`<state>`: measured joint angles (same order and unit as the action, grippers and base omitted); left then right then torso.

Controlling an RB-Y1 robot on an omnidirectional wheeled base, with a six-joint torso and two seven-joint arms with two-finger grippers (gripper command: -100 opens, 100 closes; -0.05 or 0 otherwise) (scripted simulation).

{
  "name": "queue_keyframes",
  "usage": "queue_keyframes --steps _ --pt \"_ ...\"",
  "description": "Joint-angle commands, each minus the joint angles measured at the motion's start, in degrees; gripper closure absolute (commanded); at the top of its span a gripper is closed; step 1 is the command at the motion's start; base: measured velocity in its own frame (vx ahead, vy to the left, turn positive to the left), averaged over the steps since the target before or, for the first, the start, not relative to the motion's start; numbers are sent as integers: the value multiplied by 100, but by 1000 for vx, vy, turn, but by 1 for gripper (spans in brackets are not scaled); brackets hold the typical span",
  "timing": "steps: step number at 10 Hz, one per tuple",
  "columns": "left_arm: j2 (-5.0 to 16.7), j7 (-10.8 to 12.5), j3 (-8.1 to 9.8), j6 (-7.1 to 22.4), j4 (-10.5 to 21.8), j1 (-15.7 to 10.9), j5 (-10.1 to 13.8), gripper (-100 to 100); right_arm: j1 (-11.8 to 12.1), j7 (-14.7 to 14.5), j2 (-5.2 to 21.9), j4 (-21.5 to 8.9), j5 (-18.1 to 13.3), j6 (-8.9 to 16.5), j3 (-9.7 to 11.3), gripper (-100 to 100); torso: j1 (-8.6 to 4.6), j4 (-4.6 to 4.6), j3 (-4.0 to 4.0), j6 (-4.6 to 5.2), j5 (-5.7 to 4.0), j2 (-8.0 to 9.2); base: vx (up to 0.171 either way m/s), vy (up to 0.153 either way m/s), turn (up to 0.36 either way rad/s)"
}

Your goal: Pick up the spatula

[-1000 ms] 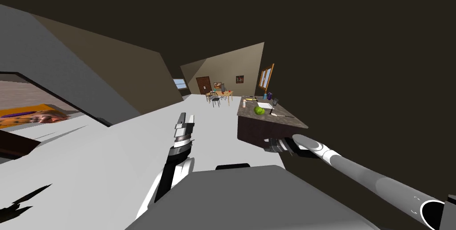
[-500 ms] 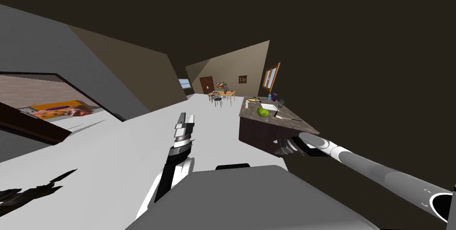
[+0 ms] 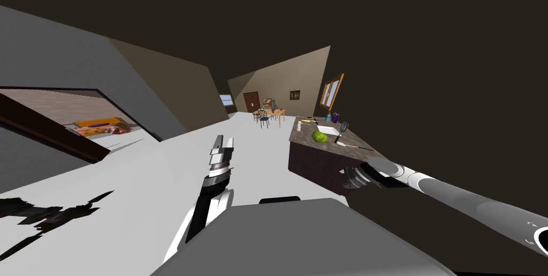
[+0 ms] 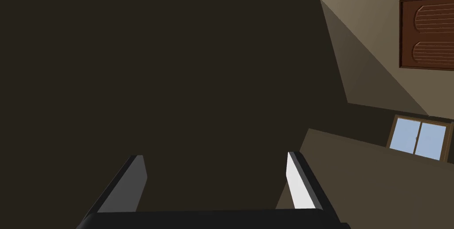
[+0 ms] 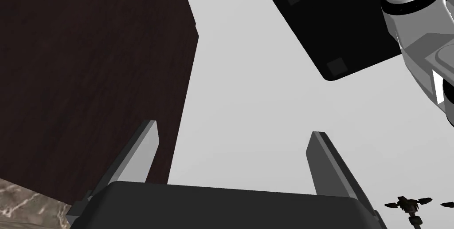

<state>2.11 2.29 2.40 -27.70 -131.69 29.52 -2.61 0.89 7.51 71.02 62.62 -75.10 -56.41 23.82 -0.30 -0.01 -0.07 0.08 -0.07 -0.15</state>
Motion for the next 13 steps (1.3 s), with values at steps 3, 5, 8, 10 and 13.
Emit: queue_keyframes --steps 3,5,8,10,13 --pt "0 0 0 0 0 0 0 0 -242 -169 147 -551 -343 -148 115 -100 7 2 6 2 1 11 29 -25 48" --pt "0 0 0 0 0 0 0 0 -334 -265 309 -940 -600 -209 183 -100 -8 -1 -3 1 -2 -4 77 -56 115" --pt "0 0 0 0 0 0 0 0 -496 -465 560 -1560 -1019 -307 301 -100 -12 -4 -11 -3 -2 -20 100 -80 126" --pt "1 0 1 0 0 1 0 0 -496 -465 560 -1560 -1070 -307 301 -100 -25 -7 -16 2 -7 -27 81 -73 43" --pt "1 0 1 0 0 1 0 0 -630 -669 708 -2018 -1453 -373 397 -100 -25 -8 -21 -4 -4 -39 124 -99 134"
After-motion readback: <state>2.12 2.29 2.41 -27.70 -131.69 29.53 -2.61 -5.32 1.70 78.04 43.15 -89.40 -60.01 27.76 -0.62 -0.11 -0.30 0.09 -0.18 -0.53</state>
